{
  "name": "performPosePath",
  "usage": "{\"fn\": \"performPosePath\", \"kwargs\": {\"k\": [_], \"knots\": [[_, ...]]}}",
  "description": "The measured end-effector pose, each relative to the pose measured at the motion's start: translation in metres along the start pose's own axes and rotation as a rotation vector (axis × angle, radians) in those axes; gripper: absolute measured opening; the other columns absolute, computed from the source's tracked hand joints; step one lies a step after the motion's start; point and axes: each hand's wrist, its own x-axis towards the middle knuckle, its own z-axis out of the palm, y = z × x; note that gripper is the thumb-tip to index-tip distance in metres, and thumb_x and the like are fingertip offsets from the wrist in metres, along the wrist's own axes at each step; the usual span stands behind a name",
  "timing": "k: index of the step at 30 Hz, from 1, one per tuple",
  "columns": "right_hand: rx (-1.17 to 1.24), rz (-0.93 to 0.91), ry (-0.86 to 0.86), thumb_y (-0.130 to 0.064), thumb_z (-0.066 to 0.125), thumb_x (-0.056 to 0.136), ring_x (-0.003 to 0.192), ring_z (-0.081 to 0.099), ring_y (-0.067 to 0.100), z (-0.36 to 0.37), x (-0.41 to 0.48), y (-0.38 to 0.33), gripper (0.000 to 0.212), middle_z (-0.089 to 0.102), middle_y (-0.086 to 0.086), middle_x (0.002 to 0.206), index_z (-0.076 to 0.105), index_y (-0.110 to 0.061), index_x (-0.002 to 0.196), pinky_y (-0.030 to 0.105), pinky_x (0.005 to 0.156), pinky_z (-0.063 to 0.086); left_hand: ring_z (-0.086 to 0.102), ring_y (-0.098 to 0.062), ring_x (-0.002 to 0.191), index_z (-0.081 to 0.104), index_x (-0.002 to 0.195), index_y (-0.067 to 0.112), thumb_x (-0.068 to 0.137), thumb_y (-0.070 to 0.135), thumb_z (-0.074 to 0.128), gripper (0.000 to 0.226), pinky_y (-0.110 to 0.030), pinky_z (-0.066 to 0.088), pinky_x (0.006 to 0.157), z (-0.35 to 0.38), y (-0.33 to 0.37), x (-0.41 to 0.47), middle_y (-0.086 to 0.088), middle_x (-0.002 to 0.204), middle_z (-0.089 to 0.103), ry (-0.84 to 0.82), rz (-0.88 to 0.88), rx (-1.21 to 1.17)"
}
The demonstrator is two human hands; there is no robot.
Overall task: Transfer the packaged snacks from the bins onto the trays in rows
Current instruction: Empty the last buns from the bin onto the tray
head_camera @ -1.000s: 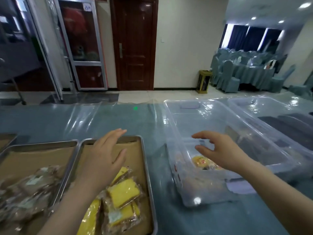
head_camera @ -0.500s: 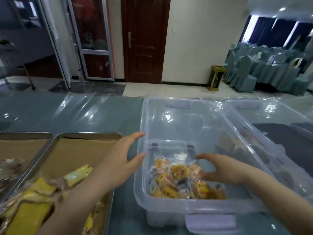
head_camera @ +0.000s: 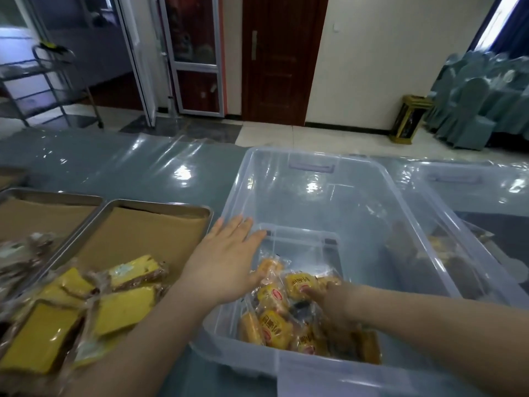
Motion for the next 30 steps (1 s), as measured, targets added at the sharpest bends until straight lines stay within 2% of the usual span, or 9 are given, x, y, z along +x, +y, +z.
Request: {"fn": "performPosePath", "kwargs": {"k": [3,6,8,12,15,17,20,23,30], "knots": [[-0.024,0.049,0.038,-0.035,0.080,0.072,0.125,0.043,0.038,0.014,0.001,0.005,0.110,0.037,0.016,0.144,0.003,-0.031,0.150,0.047,0.099,0.044,0.000,-0.016,0.144,0.008,0.149,0.029,0.091,0.058,0.033,0.069,-0.033,-0.015,0.107,0.000,0.001,0.000,0.000,0.158,0.008,0.002,0.009,0.018],[-0.014,0.078,0.120,-0.042,0.078,0.072,0.136,0.026,0.044,0.017,0.010,0.008,0.119,0.016,0.020,0.153,-0.013,-0.035,0.148,0.051,0.104,0.038,0.006,-0.017,0.143,0.011,0.149,0.028,0.091,0.056,0.037,0.070,-0.037,-0.011,0.111,-0.001,0.001,0.000,0.000,0.157,0.012,0.006,0.021,0.036],[0.027,0.102,0.165,-0.038,0.075,0.076,0.138,0.016,0.048,0.016,0.024,0.010,0.116,0.004,0.020,0.155,-0.016,-0.038,0.147,0.054,0.105,0.036,0.012,-0.017,0.142,0.013,0.148,0.027,0.090,0.055,0.040,0.070,-0.038,-0.009,0.112,-0.001,0.001,0.000,0.000,0.156,0.017,0.013,0.032,0.035],[0.095,0.119,0.145,-0.045,0.079,0.068,0.141,0.007,0.047,0.023,0.055,0.013,0.120,0.001,0.014,0.157,-0.017,-0.049,0.140,0.061,0.105,0.032,0.024,-0.016,0.138,0.018,0.146,0.027,0.089,0.053,0.043,0.068,-0.039,-0.006,0.113,0.000,0.000,0.000,0.002,0.151,0.028,0.036,0.042,0.013],[0.144,0.119,0.136,-0.046,0.081,0.064,0.141,-0.012,0.046,0.031,0.067,0.018,0.127,-0.012,0.008,0.157,-0.024,-0.053,0.135,0.069,0.106,0.020,0.030,-0.016,0.134,0.023,0.145,0.025,0.088,0.053,0.045,0.067,-0.041,-0.002,0.114,0.002,0.000,0.000,0.003,0.147,0.036,0.052,0.053,0.032],[0.147,0.093,0.139,-0.045,0.081,0.064,0.140,-0.015,0.044,0.028,0.071,0.021,0.127,-0.013,0.004,0.157,-0.024,-0.053,0.135,0.069,0.106,0.017,0.034,-0.016,0.132,0.026,0.144,0.025,0.087,0.052,0.047,0.066,-0.040,-0.001,0.114,0.002,0.000,-0.001,0.004,0.144,0.040,0.063,0.052,0.036],[0.214,0.057,0.167,-0.048,0.084,0.058,0.141,0.009,0.041,0.019,0.071,0.023,0.121,0.008,0.003,0.154,-0.008,-0.052,0.137,0.062,0.107,0.030,0.036,-0.015,0.130,0.028,0.143,0.026,0.087,0.052,0.048,0.065,-0.039,-0.001,0.114,0.000,0.001,-0.001,0.005,0.141,0.043,0.062,0.049,0.057],[0.256,0.014,0.244,-0.036,0.079,0.067,0.121,0.042,0.031,0.016,0.067,0.026,0.091,0.033,0.004,0.134,0.017,-0.045,0.133,0.046,0.097,0.045,0.036,-0.015,0.129,0.028,0.142,0.027,0.087,0.052,0.047,0.064,-0.039,-0.002,0.114,-0.002,0.002,0.000,0.006,0.140,0.044,0.037,0.042,0.069],[0.096,0.016,0.326,-0.022,0.057,0.089,0.104,0.055,0.033,-0.012,0.057,0.019,0.035,0.047,0.010,0.118,0.046,-0.025,0.122,0.040,0.080,0.048,0.031,-0.013,0.132,0.026,0.144,0.028,0.087,0.056,0.042,0.065,-0.039,0.000,0.115,-0.010,0.005,0.000,0.008,0.143,0.040,-0.037,0.010,0.082]]}}
